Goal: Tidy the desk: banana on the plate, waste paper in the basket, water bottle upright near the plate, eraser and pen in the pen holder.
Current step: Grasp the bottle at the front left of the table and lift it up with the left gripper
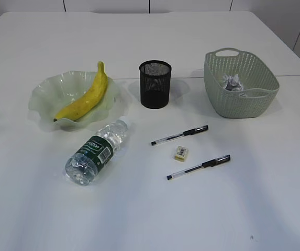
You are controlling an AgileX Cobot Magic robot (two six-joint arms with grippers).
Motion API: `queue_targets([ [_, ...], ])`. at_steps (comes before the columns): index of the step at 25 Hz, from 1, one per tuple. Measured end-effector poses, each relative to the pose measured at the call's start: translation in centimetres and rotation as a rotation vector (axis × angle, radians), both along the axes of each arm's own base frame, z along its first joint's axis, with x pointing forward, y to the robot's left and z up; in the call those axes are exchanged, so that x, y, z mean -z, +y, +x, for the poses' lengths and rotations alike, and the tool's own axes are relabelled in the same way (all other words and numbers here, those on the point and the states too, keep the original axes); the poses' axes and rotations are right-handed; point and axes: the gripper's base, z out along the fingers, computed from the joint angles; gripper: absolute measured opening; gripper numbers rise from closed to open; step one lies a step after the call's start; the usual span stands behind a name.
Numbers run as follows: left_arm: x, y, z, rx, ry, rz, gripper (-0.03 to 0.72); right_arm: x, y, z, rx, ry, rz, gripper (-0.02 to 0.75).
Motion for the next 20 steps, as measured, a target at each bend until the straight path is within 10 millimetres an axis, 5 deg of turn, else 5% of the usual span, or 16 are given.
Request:
queue_targets([
  [9, -0.8, 0.0, -1.3, 0.001, -0.036, -0.004, 0.341, -1.7, 0.3, -4.1, -0.042, 0.121, -0.018, 0.378],
  [20, -1.7, 0.1, -2.7, 0.001, -0.075, -0.007, 0.341, -2.9, -1.2, -5.5, 0.236, 0.152, 0.204, 0.378],
])
